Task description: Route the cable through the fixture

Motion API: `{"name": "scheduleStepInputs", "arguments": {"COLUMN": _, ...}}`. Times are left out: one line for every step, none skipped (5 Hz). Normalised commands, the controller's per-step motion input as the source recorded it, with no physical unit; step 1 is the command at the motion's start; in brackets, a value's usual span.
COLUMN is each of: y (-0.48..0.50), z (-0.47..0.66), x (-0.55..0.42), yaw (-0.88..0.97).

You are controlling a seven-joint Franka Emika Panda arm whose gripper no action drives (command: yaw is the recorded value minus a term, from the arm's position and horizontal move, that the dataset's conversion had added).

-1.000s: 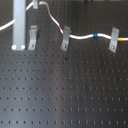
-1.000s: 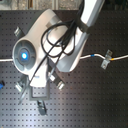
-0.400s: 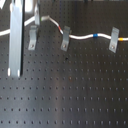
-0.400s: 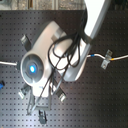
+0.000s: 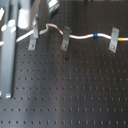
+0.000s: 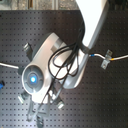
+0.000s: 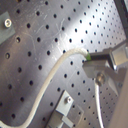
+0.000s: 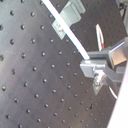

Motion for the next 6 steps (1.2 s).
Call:
{"name": "scheduleStepInputs", "arguments": {"y": 0.080, "z": 0.21, "x": -0.502, "yaw": 0.67}}
{"name": "scheduleStepInputs", "arguments": {"y": 0.120, "z": 0.20, "x": -0.463, "yaw": 0.69}}
{"name": "scheduleStepInputs", "arguments": {"y": 0.163, "z": 0.19, "x": -0.445, "yaw": 0.68}}
{"name": "scheduleStepInputs", "arguments": {"y": -0.191, "z": 0.14, "x": -0.480, "yaw": 0.38}}
{"name": "scheduleStepInputs", "arguments": {"y": -0.435, "z": 0.06, "x": -0.307, "yaw": -0.07}}
{"name": "scheduleStepInputs", "arguments": {"y": -0.463, "z": -0.16, "x": -0.198, "yaw": -0.34}}
